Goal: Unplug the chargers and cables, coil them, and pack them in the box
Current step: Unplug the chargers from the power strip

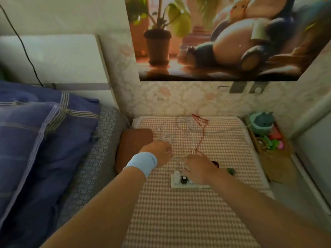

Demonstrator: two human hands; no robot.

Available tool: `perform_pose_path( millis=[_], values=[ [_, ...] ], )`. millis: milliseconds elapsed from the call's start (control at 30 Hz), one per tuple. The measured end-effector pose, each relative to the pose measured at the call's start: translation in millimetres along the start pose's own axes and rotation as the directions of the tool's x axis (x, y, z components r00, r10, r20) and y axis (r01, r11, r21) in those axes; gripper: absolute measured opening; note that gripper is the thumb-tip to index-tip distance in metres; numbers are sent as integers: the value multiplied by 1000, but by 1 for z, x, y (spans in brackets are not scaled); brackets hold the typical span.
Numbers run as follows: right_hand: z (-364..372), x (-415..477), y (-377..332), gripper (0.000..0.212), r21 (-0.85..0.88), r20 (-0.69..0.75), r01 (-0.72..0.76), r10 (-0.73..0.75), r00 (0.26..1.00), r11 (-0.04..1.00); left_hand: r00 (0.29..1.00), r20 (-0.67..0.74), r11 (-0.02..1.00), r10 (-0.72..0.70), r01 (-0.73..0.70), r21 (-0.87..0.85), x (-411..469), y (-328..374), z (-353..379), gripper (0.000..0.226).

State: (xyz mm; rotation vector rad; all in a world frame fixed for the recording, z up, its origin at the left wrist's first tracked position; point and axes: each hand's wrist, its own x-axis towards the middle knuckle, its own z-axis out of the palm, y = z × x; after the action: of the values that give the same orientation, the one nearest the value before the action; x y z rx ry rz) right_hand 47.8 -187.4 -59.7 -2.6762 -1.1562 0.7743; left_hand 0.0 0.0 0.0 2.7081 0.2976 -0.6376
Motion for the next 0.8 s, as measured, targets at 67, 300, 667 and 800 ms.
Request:
perform_pose_path(
  millis=[67, 300, 667, 800],
  values=[
    [37, 14, 16, 50, -68, 24, 9, -7, 1000, 998, 993, 117, 999, -29, 25, 36, 23, 2, 39, 36],
    [158, 64, 67, 51, -204, -81, 18, -35, 996, 979, 953, 273, 990, -133, 112, 91, 111, -28, 189, 41],
    [233, 107, 90, 67, -525, -310, -96, -85, 947, 845, 976, -216, 811, 14, -138, -568, 164, -59, 305, 23],
    [241, 97, 80, 66, -608, -321, -154, -64, 945, 779, 927, -374, 806, 13, -231, -544, 160, -57, 324, 63]
  ],
)
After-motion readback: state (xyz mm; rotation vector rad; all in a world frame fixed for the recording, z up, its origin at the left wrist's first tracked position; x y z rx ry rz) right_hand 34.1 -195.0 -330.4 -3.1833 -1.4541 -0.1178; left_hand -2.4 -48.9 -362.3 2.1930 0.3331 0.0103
